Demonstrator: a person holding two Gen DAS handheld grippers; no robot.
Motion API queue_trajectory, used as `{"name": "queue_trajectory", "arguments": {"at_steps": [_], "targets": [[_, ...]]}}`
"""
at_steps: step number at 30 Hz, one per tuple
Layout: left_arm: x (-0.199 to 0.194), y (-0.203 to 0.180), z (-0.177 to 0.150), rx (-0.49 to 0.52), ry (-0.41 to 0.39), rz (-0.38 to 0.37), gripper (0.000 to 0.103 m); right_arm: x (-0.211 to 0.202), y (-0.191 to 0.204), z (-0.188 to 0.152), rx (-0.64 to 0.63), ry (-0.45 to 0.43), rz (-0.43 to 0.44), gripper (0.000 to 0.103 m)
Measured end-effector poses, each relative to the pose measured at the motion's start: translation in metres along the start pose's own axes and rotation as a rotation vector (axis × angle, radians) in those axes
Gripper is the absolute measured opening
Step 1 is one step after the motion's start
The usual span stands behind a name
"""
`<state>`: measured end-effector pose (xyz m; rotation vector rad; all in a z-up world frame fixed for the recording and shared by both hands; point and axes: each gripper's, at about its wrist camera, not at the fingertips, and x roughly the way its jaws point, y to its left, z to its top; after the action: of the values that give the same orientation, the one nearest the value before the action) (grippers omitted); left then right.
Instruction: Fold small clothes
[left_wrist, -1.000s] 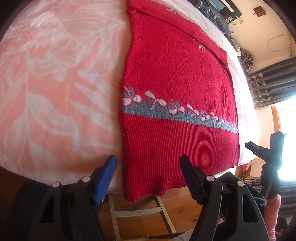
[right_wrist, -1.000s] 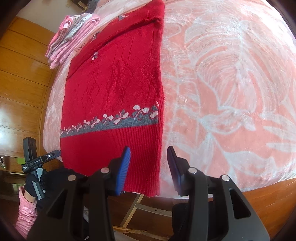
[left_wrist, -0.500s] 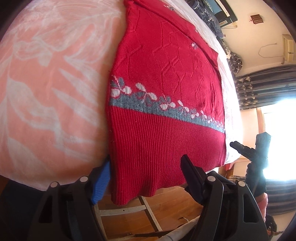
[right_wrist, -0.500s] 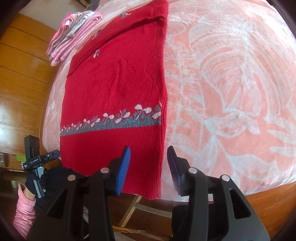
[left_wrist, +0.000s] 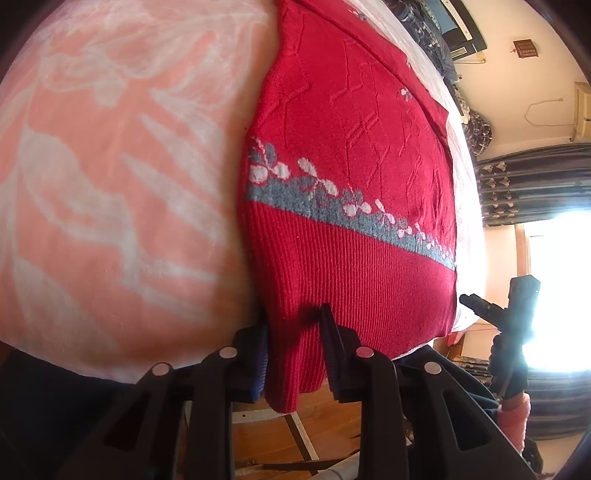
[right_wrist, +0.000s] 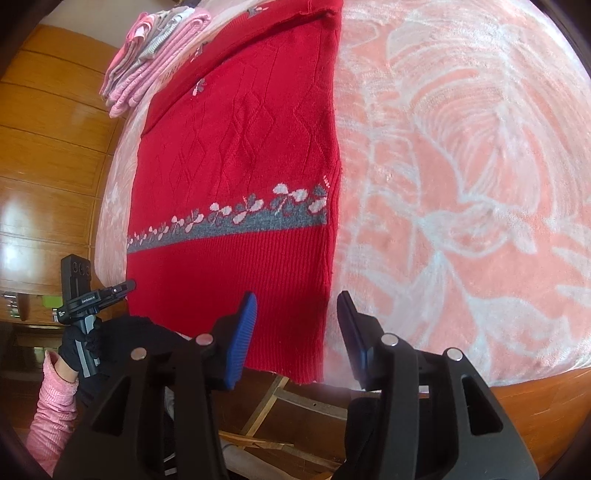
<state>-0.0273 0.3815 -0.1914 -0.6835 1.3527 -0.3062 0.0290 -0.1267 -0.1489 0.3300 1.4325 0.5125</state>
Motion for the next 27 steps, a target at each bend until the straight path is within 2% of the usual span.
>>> {"name": "queue_trajectory", "arguments": {"at_steps": [5,8,10,15,18,23,27], "targets": [[0.002,-0.007,0.0,0.024,-0.002,-0.005,0.036,0.017,0.005,-0.007,-0.041,0.068,-0.039,0.046],[0.003,-0.012,0.001,0.05,-0.001,0.016,0.037,0.02,0.002,-0.007,-0.026,0.07,-0.028,0.045],[0.004,-0.013,0.001,0.053,-0.002,0.02,0.037,0.021,0.002,-0.008,-0.022,0.067,-0.005,0.04],[0.003,-0.007,0.001,0.037,-0.008,0.047,0.019,0.026,0.005,-0.01,-0.045,0.081,-0.002,0.019],[0.002,-0.002,0.001,0.019,-0.008,0.033,0.012,0.025,0.002,-0.01,-0.01,0.082,0.048,0.007],[0.001,-0.005,-0.001,0.026,-0.012,0.013,0.007,0.016,0.009,-0.009,-0.017,0.061,0.09,0.006],[-0.005,-0.007,0.002,0.002,-0.029,-0.058,0.007,-0.001,0.013,-0.003,-0.009,0.002,0.171,0.006]]}}
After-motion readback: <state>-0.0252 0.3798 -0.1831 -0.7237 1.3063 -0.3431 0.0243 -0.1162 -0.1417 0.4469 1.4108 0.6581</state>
